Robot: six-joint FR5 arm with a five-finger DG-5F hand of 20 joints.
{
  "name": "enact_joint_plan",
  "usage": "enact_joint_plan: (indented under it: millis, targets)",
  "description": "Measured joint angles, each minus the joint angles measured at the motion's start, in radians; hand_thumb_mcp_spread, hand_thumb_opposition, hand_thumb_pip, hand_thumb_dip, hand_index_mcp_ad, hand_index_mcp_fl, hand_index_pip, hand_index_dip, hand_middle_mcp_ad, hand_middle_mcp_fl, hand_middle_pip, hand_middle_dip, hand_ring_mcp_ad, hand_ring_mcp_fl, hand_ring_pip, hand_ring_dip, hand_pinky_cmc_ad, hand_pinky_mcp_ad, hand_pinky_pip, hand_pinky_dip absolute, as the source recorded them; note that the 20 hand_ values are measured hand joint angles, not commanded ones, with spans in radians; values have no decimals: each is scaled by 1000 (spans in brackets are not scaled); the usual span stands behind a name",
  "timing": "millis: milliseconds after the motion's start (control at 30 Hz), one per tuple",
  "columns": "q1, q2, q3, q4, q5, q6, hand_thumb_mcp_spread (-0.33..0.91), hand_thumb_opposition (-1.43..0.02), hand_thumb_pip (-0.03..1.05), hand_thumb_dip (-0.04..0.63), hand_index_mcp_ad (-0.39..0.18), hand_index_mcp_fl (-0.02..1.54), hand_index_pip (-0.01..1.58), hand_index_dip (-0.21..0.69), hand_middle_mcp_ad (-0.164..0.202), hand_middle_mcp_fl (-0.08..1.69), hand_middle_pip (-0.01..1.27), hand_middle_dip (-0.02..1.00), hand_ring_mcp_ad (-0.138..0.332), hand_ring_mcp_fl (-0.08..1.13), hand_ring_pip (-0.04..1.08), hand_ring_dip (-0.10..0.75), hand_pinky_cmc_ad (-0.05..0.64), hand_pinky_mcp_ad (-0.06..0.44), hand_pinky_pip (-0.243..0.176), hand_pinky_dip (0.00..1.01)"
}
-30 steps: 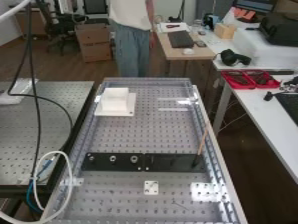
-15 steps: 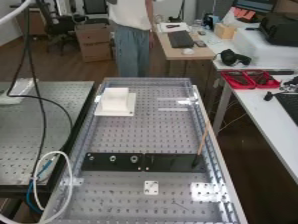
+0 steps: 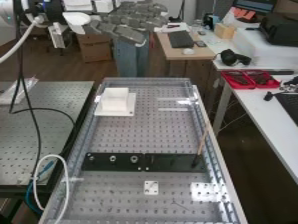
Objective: Grab the bearing and place it in the white container
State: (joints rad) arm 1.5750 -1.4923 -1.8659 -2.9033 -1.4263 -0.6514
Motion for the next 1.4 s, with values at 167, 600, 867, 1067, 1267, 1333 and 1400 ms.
enact_joint_plan:
  millis: [167,600,867,1067,1267,1333,1400]
  targets:
    - [-4,-4,-85,77,40,22,309,-632,248,16,0,-3,101,159,86,103,157,169,176,7,89,42,374,281,-91,209]
    - [-18,-64,-190,164,107,125,391,-691,370,96,-56,136,117,94,87,120,154,188,176,16,84,42,372,281,-91,199]
    - [-12,-91,-238,212,131,151,424,-730,450,176,-84,218,183,110,84,117,152,187,176,16,91,49,368,281,-87,190]
    - [-77,-115,-257,261,40,140,419,-756,466,206,-93,290,386,122,84,89,152,188,176,16,89,49,370,281,-91,187]
    - [-162,-157,-280,336,-42,141,428,-757,471,209,-94,288,559,134,86,89,152,188,176,16,89,49,367,281,-87,187]
    - [-188,-174,-281,353,-68,142,431,-764,471,209,-91,291,607,138,86,89,154,188,176,16,89,49,370,281,-91,187]
    - [-221,-203,-279,367,-110,143,433,-775,471,209,-94,293,646,143,86,87,152,188,176,16,89,51,372,281,-91,187]
